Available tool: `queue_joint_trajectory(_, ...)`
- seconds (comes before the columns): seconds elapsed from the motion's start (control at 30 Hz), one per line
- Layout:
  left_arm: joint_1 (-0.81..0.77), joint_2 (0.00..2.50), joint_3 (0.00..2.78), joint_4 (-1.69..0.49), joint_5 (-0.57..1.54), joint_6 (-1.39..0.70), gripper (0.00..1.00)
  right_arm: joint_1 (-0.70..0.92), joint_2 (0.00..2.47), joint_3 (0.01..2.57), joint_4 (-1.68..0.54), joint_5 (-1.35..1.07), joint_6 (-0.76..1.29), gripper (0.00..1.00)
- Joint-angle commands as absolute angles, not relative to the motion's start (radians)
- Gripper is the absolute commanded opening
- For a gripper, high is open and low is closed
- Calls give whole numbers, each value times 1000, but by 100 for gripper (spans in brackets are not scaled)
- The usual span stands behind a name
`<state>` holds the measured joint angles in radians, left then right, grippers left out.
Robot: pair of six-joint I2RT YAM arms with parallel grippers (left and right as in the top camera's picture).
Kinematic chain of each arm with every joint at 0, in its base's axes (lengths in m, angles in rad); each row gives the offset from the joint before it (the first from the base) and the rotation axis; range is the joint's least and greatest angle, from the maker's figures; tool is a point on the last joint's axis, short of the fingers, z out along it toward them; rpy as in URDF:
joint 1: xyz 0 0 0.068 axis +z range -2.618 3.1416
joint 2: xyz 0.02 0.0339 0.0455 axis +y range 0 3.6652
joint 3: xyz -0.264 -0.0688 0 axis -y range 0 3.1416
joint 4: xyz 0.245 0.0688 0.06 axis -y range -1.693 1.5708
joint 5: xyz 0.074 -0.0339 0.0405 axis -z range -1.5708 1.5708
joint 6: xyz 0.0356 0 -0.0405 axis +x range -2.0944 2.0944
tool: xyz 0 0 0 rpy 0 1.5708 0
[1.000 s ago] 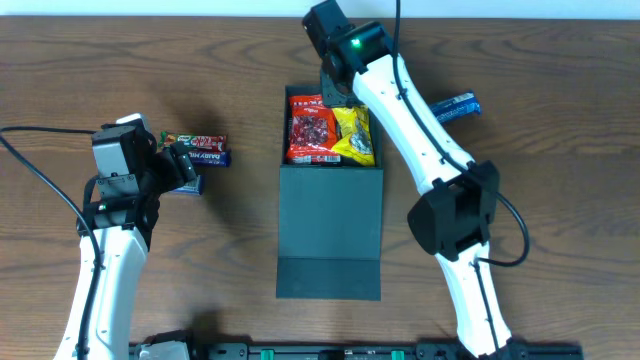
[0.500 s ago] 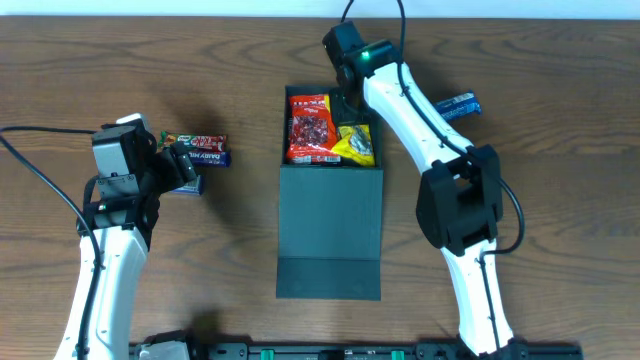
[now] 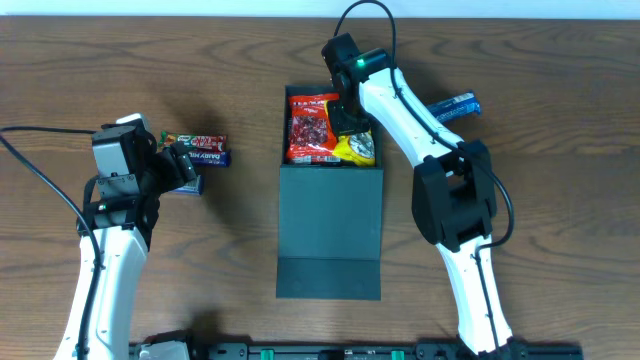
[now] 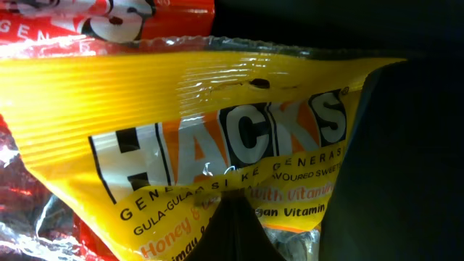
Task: Pack container
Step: 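Push the yellow Hacks bag down into the box with the right gripper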
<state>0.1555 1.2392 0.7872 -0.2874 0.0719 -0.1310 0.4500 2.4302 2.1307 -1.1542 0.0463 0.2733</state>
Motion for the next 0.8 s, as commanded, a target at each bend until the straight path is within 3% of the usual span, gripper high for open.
queue_joint_trajectory(0.0, 157, 1243, 815, -287, 71, -135, 95, 464, 2469, 2130, -1186, 11, 268, 1)
queue_joint_trajectory(0.3, 157, 1243, 815, -287, 71, -135, 95, 462, 2313, 2175, -1240, 56, 233, 1)
queue_joint_trajectory(0.77, 157, 1243, 815, -287, 71, -135, 95, 458, 2308, 2162, -1338, -36, 197, 2)
